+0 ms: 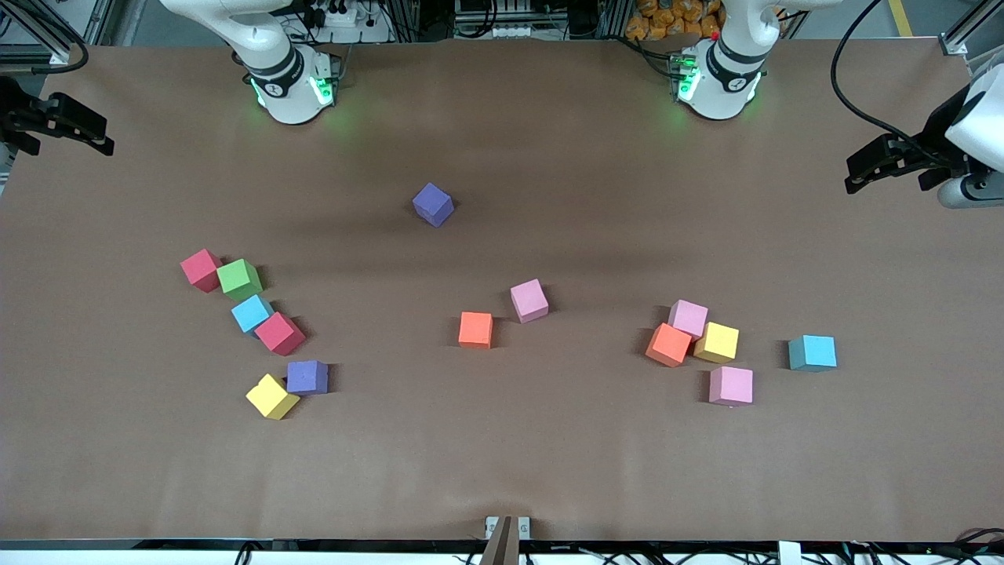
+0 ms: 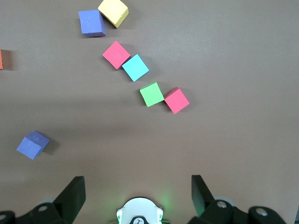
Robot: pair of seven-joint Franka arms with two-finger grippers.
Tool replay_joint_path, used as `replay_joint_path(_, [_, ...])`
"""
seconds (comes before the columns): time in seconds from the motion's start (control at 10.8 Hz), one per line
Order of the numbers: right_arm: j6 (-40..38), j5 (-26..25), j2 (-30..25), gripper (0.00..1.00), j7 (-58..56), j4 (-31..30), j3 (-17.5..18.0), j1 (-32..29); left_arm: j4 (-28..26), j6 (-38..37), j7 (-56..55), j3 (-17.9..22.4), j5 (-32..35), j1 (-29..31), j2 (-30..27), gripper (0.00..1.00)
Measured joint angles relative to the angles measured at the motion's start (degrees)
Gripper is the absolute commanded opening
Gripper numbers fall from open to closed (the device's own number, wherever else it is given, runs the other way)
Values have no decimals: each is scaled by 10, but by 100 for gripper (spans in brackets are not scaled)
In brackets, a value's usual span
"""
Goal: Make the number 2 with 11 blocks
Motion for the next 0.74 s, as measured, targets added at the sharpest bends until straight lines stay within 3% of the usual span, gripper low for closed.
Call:
replay_joint_path(0.46, [-7, 0, 0, 100, 1, 0, 0, 0, -2, -2, 4, -4, -1, 0, 5, 100])
replay_joint_path(0.74, [-9, 0, 5, 100, 1, 0, 0, 0, -20, 6, 11, -44, -5, -1, 31, 100])
